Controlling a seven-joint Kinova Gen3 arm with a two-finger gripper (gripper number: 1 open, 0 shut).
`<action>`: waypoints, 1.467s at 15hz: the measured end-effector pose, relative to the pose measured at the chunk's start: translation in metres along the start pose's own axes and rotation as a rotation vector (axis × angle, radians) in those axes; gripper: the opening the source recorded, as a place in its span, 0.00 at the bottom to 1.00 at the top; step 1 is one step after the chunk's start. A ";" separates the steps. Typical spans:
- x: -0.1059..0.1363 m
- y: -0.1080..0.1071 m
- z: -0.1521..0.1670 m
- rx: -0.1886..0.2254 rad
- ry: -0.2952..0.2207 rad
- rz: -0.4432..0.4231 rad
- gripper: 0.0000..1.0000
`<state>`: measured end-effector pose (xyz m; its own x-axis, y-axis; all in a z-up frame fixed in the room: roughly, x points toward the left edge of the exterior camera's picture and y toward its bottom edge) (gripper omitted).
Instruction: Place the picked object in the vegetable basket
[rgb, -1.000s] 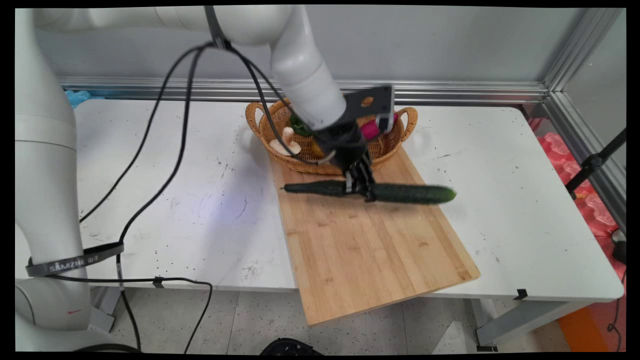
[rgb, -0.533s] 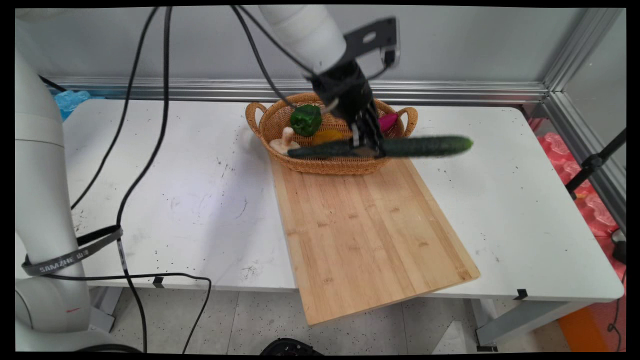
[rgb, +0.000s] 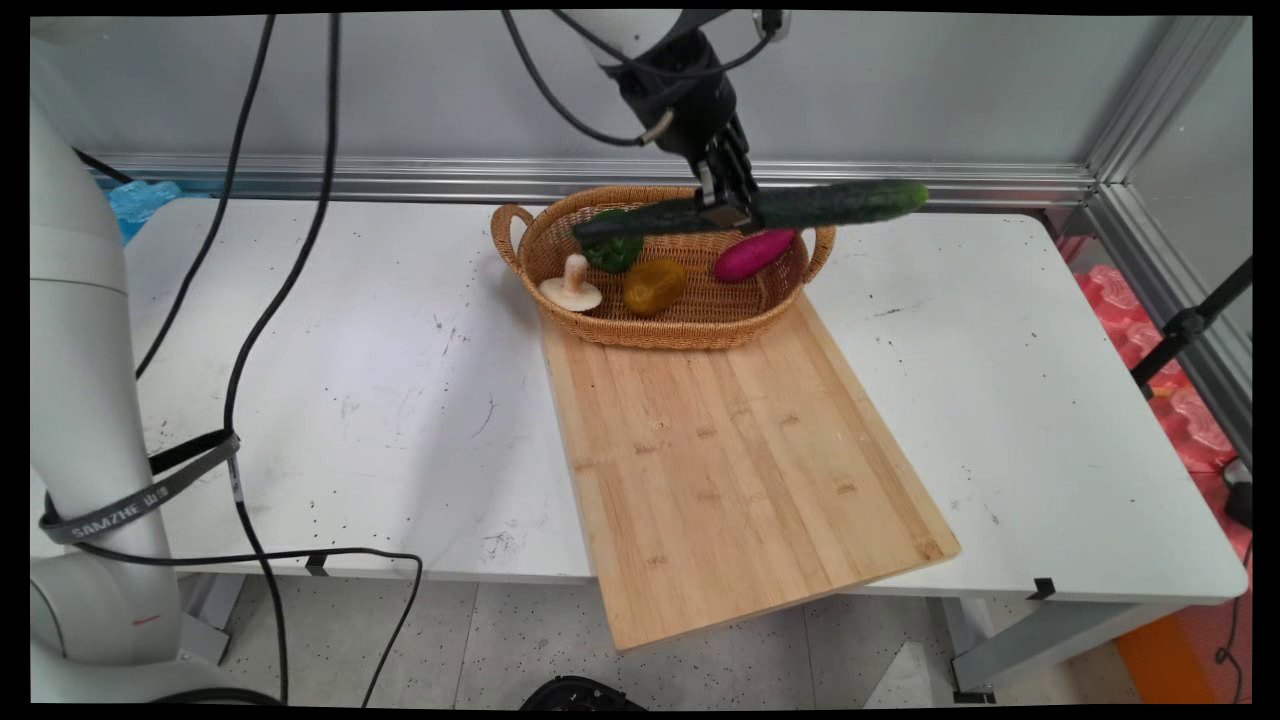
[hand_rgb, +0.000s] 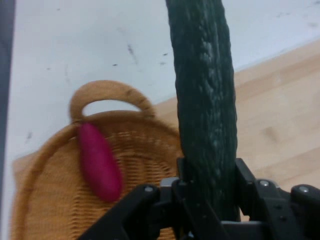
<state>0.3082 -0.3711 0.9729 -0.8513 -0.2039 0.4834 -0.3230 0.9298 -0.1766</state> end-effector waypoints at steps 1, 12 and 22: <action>0.000 -0.005 0.000 0.007 -0.003 0.001 0.00; -0.022 -0.056 0.022 0.057 -0.066 0.046 0.00; -0.064 -0.079 0.078 -0.004 -0.089 0.060 0.00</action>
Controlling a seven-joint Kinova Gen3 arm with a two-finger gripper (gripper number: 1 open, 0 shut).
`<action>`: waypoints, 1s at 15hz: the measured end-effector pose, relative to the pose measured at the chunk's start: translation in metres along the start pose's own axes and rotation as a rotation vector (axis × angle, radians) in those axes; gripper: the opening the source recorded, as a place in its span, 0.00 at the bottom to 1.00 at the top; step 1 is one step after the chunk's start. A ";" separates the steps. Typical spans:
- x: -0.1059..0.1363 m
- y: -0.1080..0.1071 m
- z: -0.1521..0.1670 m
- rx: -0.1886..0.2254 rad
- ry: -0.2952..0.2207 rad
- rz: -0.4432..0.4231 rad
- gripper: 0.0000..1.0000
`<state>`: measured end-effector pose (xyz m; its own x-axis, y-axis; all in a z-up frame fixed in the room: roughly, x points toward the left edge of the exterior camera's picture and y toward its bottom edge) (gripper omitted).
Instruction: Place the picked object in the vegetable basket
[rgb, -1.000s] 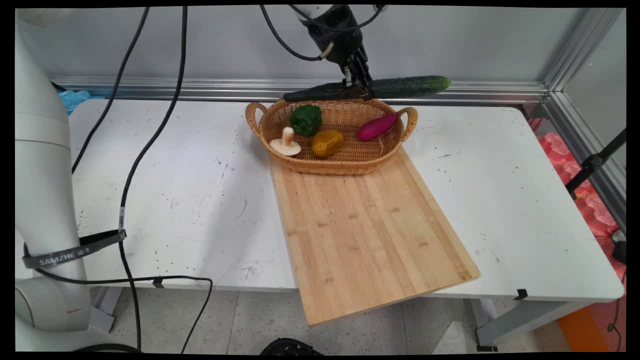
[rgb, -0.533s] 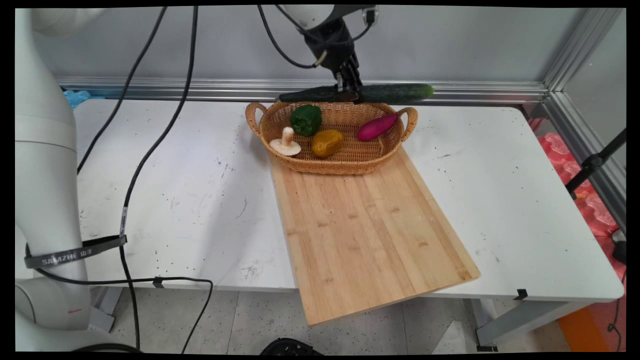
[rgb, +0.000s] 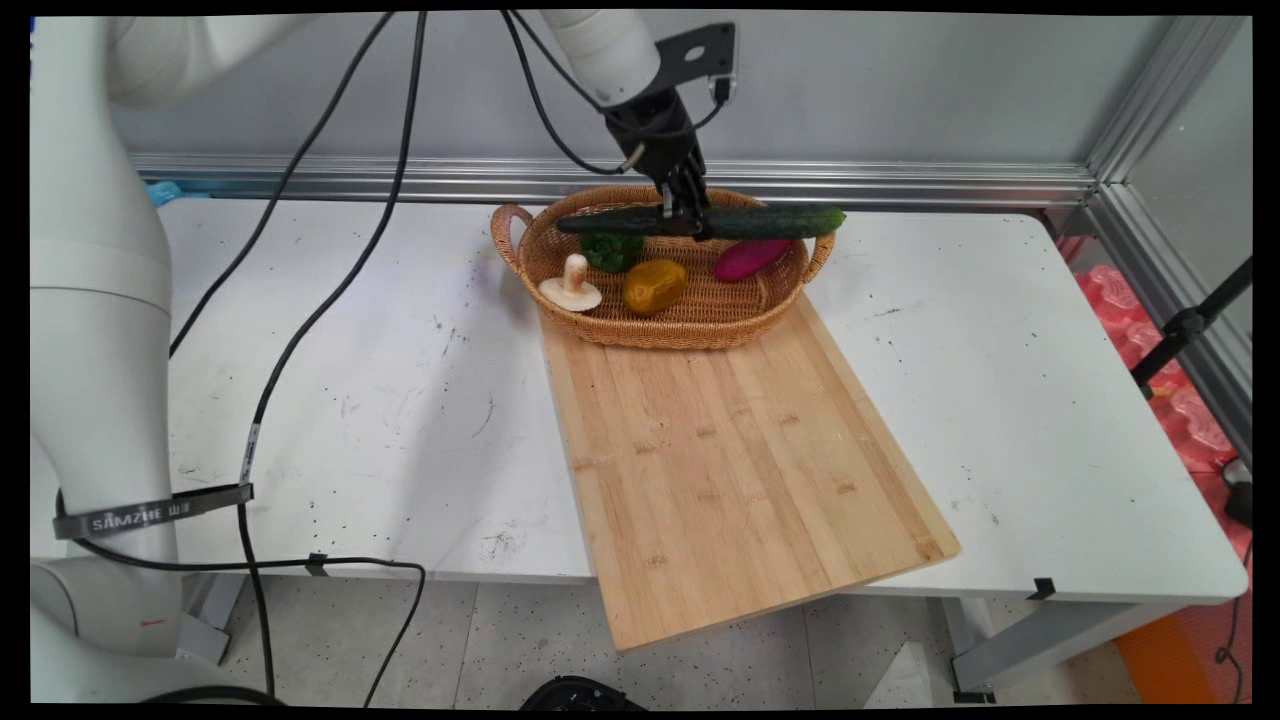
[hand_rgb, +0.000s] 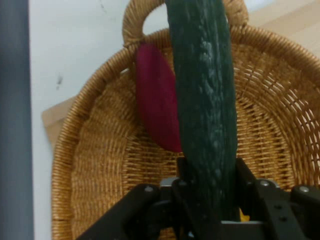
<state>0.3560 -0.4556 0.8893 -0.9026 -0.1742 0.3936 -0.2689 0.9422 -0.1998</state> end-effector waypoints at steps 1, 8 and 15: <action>-0.004 0.000 0.006 -0.010 0.002 -0.002 0.00; -0.024 -0.003 0.031 -0.055 0.017 -0.019 0.00; -0.038 -0.005 0.039 -0.078 0.026 -0.011 1.00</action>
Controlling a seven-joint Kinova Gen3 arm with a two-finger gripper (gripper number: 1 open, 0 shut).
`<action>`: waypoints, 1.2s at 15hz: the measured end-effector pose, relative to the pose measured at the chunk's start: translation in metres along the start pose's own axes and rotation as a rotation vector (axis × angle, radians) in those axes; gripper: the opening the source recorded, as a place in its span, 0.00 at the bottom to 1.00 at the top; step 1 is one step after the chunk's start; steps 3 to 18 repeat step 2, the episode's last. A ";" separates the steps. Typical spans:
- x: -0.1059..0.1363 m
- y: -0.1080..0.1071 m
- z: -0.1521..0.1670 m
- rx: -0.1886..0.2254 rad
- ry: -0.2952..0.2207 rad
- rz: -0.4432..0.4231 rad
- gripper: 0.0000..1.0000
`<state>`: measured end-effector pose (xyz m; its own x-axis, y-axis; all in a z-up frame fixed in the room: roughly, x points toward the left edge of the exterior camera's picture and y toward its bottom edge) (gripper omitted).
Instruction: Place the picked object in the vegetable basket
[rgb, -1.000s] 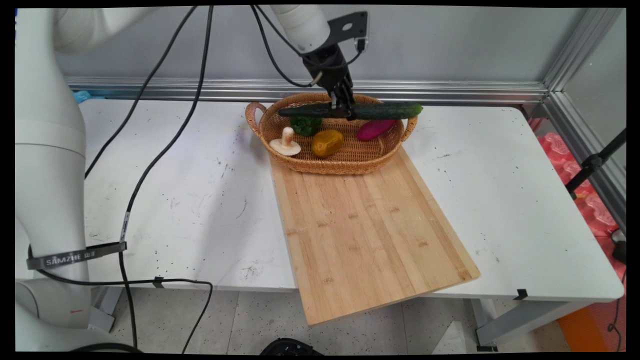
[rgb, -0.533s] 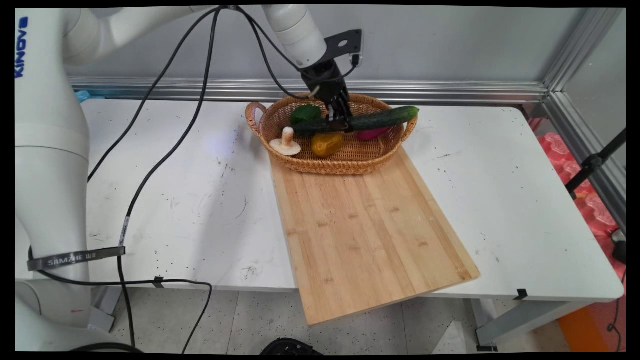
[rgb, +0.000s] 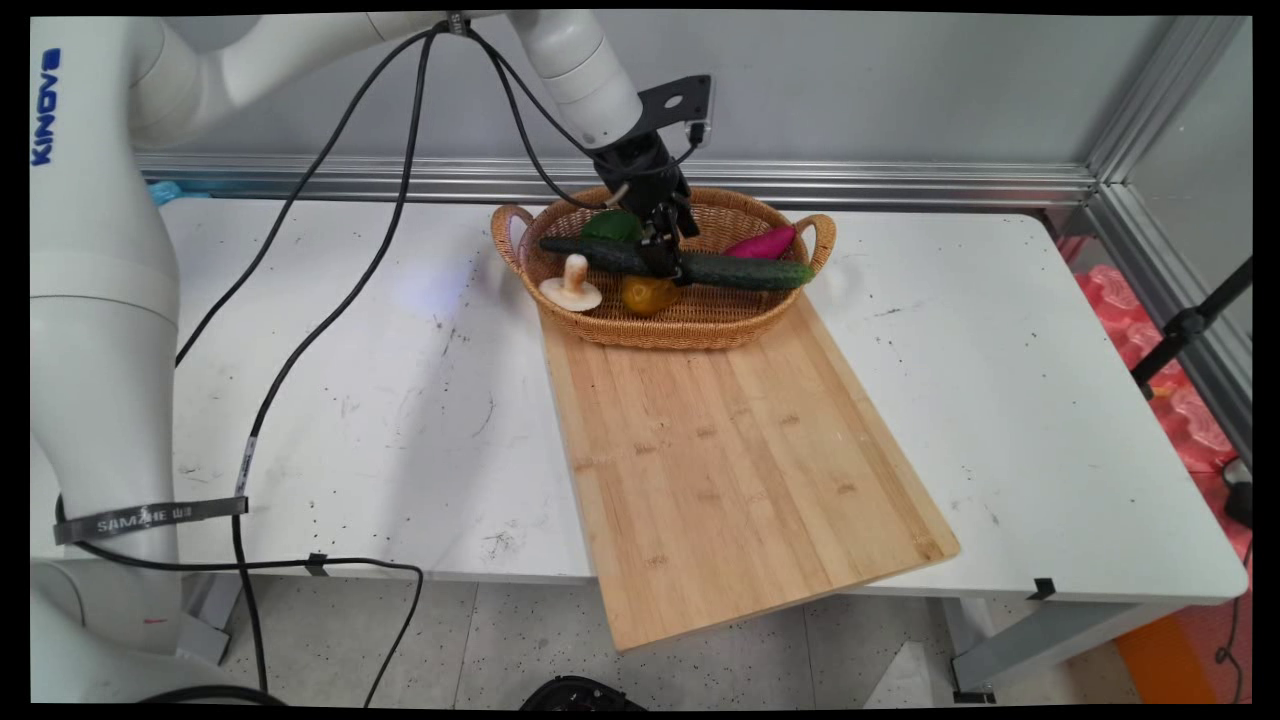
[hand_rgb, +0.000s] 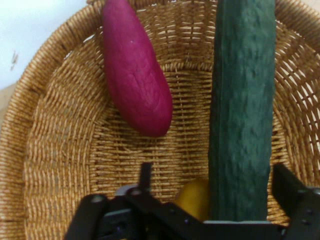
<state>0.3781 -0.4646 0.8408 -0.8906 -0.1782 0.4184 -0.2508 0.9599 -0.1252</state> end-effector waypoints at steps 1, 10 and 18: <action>0.000 0.000 0.000 -0.002 0.002 0.003 1.00; 0.000 0.000 -0.002 -0.003 0.006 0.006 1.00; 0.000 0.000 -0.002 -0.003 0.006 0.006 1.00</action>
